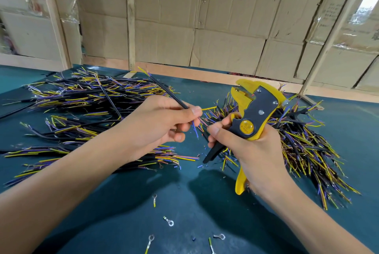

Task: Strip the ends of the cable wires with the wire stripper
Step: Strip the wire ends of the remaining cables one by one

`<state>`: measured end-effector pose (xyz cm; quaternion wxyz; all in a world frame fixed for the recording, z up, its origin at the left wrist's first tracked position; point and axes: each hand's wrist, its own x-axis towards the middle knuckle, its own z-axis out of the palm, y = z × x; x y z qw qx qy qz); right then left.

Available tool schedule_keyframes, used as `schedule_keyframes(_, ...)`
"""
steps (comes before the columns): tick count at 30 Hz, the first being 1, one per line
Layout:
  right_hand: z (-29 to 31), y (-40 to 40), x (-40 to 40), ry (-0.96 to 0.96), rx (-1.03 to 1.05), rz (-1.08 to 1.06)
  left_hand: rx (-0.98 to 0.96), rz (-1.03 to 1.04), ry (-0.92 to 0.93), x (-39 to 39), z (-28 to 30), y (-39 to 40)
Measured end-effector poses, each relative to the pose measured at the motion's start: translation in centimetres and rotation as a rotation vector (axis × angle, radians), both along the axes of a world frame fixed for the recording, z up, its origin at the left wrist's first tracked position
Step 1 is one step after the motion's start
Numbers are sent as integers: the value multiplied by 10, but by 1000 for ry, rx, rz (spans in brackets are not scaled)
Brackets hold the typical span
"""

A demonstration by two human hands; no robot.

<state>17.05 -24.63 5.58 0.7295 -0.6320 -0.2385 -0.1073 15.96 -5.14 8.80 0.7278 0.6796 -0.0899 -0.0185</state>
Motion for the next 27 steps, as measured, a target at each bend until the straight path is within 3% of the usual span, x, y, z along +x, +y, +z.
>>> schedule_keyframes(4,0,-1,-3,128,72,125,-68,89,-54,2,5,7)
schedule_keyframes(10,-4,3,-9,243,1,305,-202,77,-103,0,12,8)
schedule_keyframes(21,-9,-3,-5,178,-8,440,-248,90,-161,-7,11,-7)
schedule_keyframes(27,-11,-2,-5,129,-77,398,-224,104,-176,-10,4,-17)
